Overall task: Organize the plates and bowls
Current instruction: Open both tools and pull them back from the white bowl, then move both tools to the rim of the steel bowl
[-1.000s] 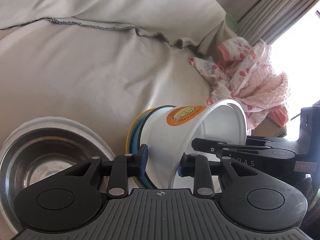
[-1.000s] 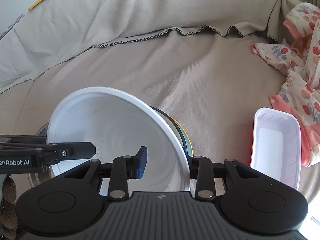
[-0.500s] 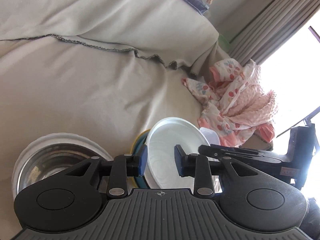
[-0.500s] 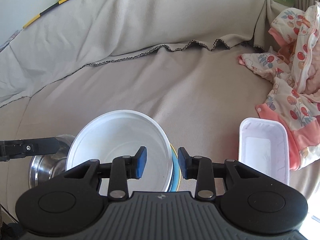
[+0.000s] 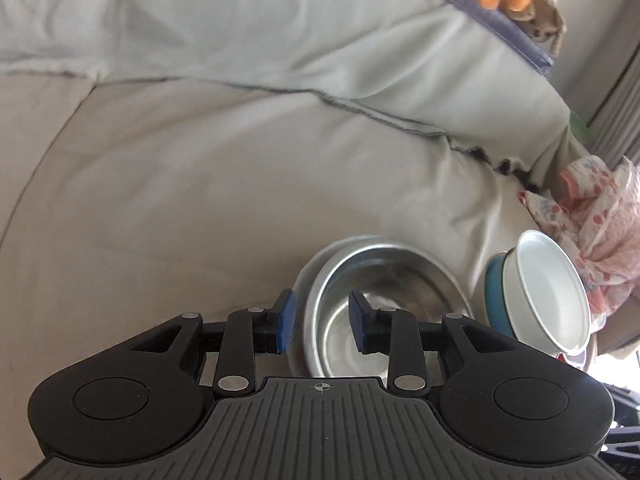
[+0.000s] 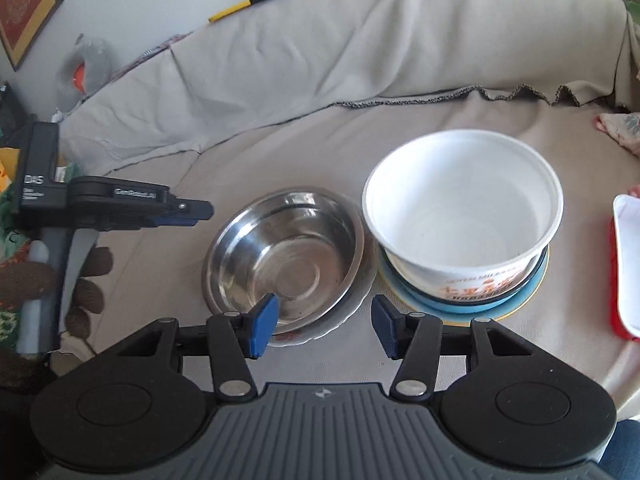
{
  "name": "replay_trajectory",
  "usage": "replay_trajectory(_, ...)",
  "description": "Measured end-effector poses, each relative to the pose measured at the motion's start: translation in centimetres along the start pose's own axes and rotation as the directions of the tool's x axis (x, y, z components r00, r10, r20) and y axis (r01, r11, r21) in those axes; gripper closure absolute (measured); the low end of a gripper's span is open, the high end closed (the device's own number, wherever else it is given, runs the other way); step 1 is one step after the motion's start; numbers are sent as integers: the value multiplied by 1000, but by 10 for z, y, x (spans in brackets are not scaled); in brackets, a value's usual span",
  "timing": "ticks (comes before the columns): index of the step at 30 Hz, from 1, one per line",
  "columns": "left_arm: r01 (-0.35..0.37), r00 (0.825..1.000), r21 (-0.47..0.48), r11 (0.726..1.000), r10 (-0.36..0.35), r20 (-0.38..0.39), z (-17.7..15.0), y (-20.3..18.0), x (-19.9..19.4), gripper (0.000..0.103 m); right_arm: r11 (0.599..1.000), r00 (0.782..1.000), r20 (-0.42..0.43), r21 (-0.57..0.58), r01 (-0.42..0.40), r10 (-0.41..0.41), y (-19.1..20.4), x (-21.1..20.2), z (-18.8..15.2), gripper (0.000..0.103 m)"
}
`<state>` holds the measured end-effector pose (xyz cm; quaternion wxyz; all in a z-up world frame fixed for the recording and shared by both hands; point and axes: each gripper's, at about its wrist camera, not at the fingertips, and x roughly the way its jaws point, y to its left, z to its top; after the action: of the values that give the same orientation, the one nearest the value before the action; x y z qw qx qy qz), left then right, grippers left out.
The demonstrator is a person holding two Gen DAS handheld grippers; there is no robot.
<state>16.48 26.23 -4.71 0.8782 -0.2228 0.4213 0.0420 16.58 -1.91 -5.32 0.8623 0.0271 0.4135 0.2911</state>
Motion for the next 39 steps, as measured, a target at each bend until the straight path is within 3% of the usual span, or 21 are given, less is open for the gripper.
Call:
replay_trajectory(4, 15, 999, -104, 994, -18, -28, -3, 25, 16, 71, 995, 998, 25, 89, 49, -51, 9, 29, -9, 51)
replay_trajectory(10, 44, 998, -85, 995, -47, -35, -3, 19, 32, 66, 973, 997, -7, 216, 77, -77, -6, 61, -9, 51)
replay_trajectory(15, 41, 995, -90, 995, -49, -87, -9, 22, 45, 68, 960, 997, -69, 279, 38, -20, -16, 85, -13, 51)
replay_trajectory(19, 50, 992, -98, 994, -62, -114, -10, 25, 52, 77, 958, 994, -103, 288, -15, 46, -12, 95, -13, 53)
replay_trajectory(23, 54, 992, -94, 994, -64, -105, -8, 24, 53, 76, 970, 994, -108, 244, 26, 1, -1, 98, -11, 53)
replay_trajectory(34, 48, 997, -116, 992, -55, -57, -2, 31, 55, 76, 969, 994, -108, 247, 25, 1, 6, 103, -6, 53)
replay_trajectory(39, 6, 998, -125, 992, -13, -59, 0, 25, 52, 75, 971, 995, -98, 239, 1, 23, 1, 97, -15, 53)
